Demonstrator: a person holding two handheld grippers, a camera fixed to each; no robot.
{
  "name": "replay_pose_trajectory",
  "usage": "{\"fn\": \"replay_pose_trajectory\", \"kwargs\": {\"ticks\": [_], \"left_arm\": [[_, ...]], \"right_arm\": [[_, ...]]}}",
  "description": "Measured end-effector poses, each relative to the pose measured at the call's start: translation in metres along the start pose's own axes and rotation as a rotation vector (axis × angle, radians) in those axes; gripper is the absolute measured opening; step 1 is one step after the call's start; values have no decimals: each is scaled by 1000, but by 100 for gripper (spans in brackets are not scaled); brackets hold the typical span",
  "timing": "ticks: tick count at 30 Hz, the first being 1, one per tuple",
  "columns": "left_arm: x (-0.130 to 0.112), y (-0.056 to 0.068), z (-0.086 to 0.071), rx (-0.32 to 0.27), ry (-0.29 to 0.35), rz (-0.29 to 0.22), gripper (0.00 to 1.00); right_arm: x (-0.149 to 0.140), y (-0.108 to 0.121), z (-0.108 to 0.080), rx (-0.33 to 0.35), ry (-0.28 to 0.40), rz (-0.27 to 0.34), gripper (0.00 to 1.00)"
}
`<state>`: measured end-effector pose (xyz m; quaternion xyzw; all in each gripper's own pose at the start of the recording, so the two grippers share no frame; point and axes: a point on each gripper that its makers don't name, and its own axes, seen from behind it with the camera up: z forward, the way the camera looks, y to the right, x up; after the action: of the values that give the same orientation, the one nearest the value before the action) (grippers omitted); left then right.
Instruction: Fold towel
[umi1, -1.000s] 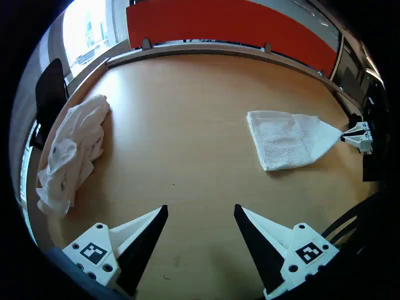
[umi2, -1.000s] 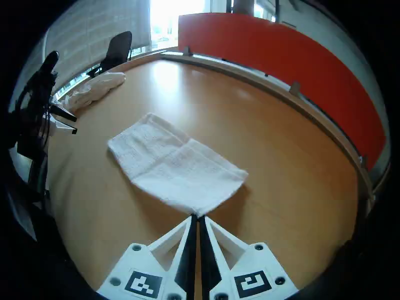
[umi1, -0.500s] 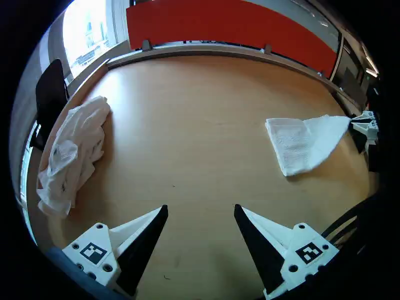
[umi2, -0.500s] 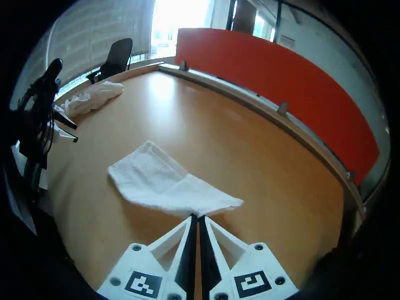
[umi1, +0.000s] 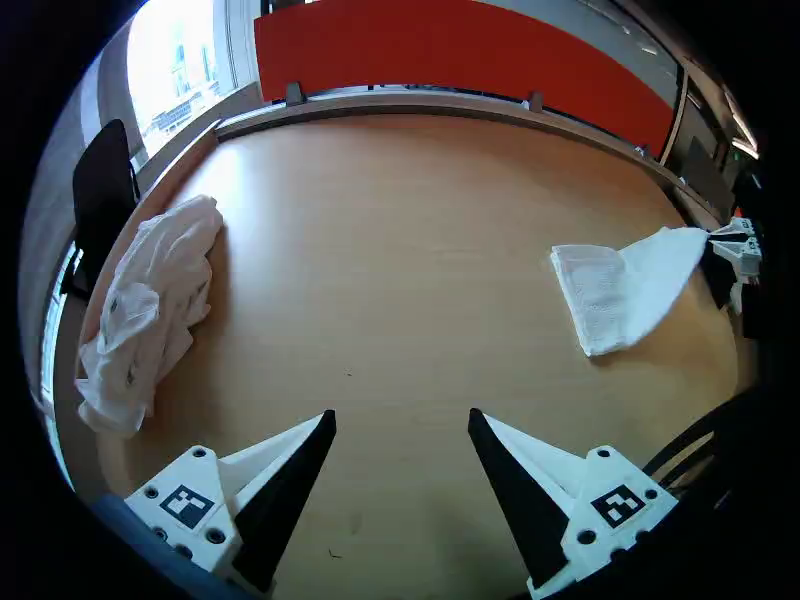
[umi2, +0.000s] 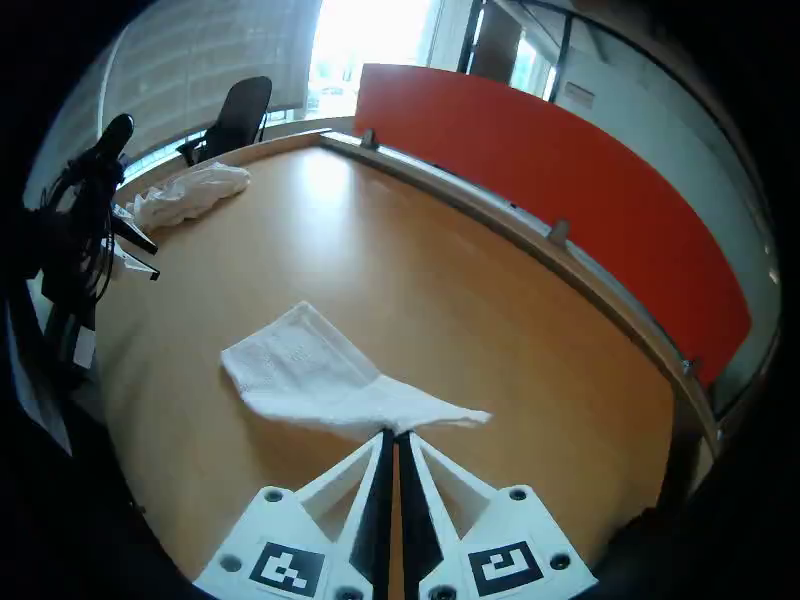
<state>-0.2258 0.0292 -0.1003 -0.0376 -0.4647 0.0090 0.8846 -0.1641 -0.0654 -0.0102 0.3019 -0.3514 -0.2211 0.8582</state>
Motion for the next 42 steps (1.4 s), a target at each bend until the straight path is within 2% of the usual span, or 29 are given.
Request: {"fn": "replay_pose_trajectory", "kwargs": {"ticks": [18,34,42], "left_arm": [[-3,2,-2,-5,5,-8,98],[-5,-3,-10,-1,17,-25,99],[-9,-9,-16,8,23,-39,99]], "right_arm": [[12,-18,6,42,9,-38,4],[46,-69,34,144,42,-115,4],[52,-94,49,201,37,-144,4]]}}
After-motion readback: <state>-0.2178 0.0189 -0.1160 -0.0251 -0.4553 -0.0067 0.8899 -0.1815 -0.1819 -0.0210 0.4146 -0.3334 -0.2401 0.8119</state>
